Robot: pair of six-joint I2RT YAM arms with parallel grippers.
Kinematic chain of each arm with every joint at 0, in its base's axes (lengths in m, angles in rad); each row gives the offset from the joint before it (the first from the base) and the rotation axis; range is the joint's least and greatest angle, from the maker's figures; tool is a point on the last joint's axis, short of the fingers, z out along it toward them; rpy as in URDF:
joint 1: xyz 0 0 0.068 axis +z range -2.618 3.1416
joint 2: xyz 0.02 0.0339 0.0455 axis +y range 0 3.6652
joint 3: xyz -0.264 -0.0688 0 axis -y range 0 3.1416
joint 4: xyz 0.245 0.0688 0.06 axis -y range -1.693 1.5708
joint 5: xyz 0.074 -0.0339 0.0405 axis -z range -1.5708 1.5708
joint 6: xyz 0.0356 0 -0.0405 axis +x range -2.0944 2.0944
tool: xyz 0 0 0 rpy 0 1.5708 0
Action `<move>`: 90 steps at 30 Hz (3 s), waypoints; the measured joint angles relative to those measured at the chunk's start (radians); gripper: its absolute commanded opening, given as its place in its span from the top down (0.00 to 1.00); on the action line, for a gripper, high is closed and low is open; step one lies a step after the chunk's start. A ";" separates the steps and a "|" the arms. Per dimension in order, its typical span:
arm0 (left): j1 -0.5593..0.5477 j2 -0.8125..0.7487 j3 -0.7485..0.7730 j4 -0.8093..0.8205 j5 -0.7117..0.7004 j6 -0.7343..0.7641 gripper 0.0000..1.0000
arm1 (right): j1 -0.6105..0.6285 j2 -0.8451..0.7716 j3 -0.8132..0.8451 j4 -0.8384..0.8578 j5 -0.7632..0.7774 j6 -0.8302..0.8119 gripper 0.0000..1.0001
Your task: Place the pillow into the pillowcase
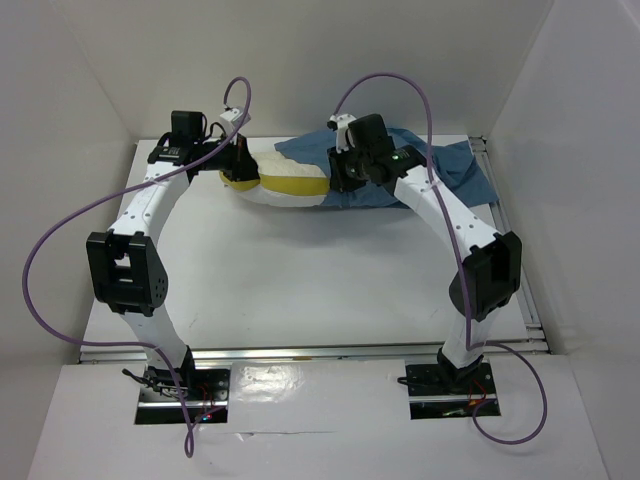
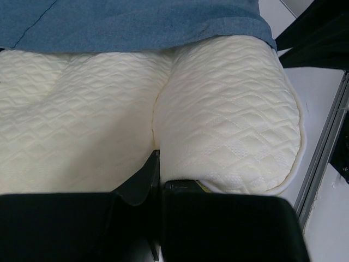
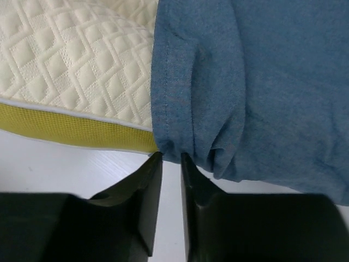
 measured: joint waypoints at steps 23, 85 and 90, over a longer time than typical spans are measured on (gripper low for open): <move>-0.051 0.000 0.000 0.065 -0.010 -0.107 1.00 | 0.165 0.098 0.299 -0.004 -0.278 -0.022 0.71; -0.039 -0.006 -0.005 0.051 -0.044 -0.099 1.00 | 0.026 -0.002 0.115 -0.121 -0.051 -0.123 1.00; -0.052 -0.006 -0.005 0.046 -0.032 -0.099 1.00 | 0.014 -0.056 0.048 -0.125 -0.068 -0.132 1.00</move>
